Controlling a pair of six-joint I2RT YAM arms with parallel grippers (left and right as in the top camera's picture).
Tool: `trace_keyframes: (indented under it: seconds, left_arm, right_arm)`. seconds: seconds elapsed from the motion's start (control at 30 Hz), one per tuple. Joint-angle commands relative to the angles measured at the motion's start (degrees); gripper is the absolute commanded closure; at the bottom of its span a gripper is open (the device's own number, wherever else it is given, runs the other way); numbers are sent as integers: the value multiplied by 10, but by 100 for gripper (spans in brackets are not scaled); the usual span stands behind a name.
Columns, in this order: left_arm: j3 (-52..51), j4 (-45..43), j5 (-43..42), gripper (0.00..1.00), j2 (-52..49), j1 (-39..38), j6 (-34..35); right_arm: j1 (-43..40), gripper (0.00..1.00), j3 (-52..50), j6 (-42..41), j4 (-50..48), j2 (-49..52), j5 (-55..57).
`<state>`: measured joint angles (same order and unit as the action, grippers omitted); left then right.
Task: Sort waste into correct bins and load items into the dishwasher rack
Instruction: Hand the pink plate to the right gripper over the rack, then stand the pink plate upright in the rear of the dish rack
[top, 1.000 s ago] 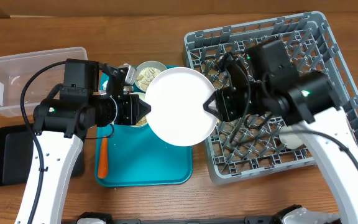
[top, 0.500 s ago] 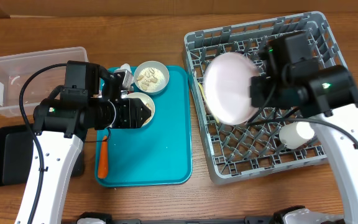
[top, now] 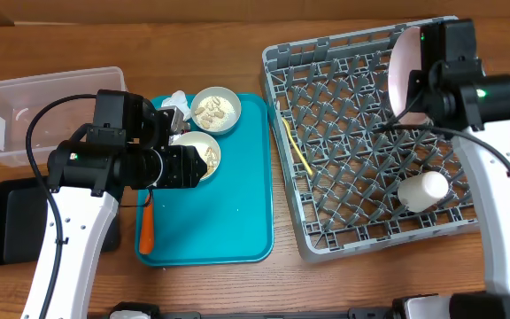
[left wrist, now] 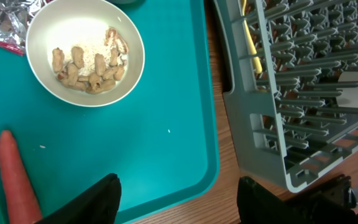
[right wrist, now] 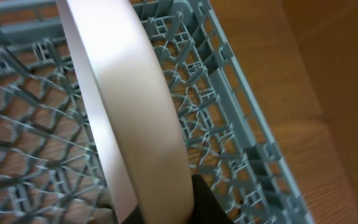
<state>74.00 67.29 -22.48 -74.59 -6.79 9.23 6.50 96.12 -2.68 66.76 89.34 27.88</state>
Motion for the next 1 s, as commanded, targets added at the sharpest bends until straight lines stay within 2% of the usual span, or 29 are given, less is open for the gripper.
trace_keyframes:
  seconds: [0.0, 0.1, 0.2, 0.33, 0.37, 0.4, 0.43, 0.47, 0.5, 0.53, 0.57, 0.73, 0.83, 0.97]
  left_arm:
    - [9, -3, 7, 36, 5, -4, -5]
    - [9, -5, 11, 34, 4, -4, -5]
    - [9, -2, 11, 34, 5, -4, -5]
    - [9, 0, 11, 34, 5, -4, -7]
    - [9, 0, 11, 34, 5, -4, -7]
    - [9, 0, 11, 34, 5, -4, -7]
    - [9, 0, 11, 34, 5, -4, -7]
    - [9, 0, 11, 34, 5, -4, -7]
    - [9, 0, 11, 31, 5, -4, -7]
    - [9, 1, 11, 28, 5, -4, -7]
    - [9, 1, 11, 27, 5, -4, -7]
    - [9, 9, 25, 25, 5, -4, -7]
    - [9, 16, 53, 25, 5, -4, -7]
    - [6, 22, 120, 26, 4, -4, 14]
  right_arm:
    - [-1, 96, 17, 123, -11, 27, 3]
    - [-2, 96, 17, 151, -16, 51, -22]
    - [-2, 96, 17, 151, -19, 77, 6]
    - [-3, 96, 17, 145, -18, 117, -14]
    - [-3, 93, 17, 145, -18, 123, -14]
    - [-3, 83, 17, 145, -18, 125, -14]
    - [-3, 64, 17, 144, -20, 125, -14]
    - [-3, 51, 19, 135, -23, 123, -14]
    - [-3, 44, 23, 125, -23, 118, -14]
    - [-3, 33, 28, 113, -23, 113, -14]
    - [-3, 14, 35, 97, -20, 107, -11]
    - [-3, 1, 96, 38, 21, 61, 10]
    - [-1, 0, 139, -8, 66, 26, -10]
    - [2, 0, 178, -61, 106, -25, -160]
